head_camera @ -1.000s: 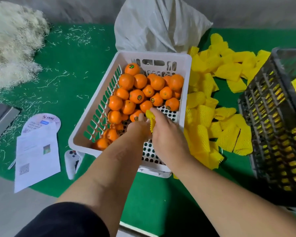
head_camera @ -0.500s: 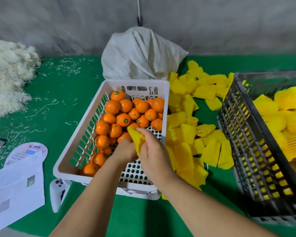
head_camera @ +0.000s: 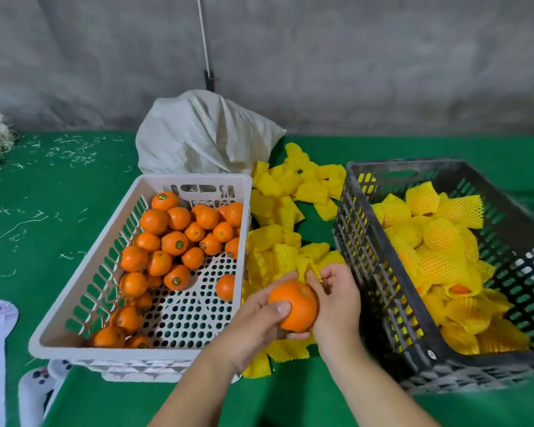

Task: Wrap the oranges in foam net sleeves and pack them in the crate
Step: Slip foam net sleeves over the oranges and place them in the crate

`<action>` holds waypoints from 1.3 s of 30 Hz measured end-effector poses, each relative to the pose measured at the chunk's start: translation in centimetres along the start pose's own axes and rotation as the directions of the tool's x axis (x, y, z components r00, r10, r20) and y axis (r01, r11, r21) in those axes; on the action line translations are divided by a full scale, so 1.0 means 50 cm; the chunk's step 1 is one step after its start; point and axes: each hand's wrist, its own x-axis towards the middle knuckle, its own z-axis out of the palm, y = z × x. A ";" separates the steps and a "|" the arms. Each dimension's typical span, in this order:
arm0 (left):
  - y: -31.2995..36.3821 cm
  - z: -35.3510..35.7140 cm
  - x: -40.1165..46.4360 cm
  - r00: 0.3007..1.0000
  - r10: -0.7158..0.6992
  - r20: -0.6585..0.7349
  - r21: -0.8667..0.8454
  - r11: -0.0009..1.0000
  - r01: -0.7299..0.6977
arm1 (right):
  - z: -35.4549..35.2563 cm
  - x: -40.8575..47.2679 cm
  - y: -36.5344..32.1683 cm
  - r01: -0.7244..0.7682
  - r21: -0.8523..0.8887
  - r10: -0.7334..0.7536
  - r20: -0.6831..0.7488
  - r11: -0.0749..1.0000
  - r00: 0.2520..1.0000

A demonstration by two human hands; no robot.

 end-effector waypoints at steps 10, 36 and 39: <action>-0.015 0.003 0.014 0.989 0.100 -0.111 0.023 0.995 -0.098 | -0.045 0.014 -0.013 0.054 -0.042 -0.048 0.132 0.998 0.990; -0.019 -0.047 0.022 0.814 0.527 -0.246 0.230 0.847 -0.479 | -0.005 -0.060 -0.094 0.673 -0.149 -0.574 0.409 0.725 0.709; -0.017 -0.050 0.022 0.794 0.509 -0.332 0.205 0.861 -0.466 | 0.009 -0.079 -0.074 0.671 -0.174 -0.594 0.343 0.721 0.727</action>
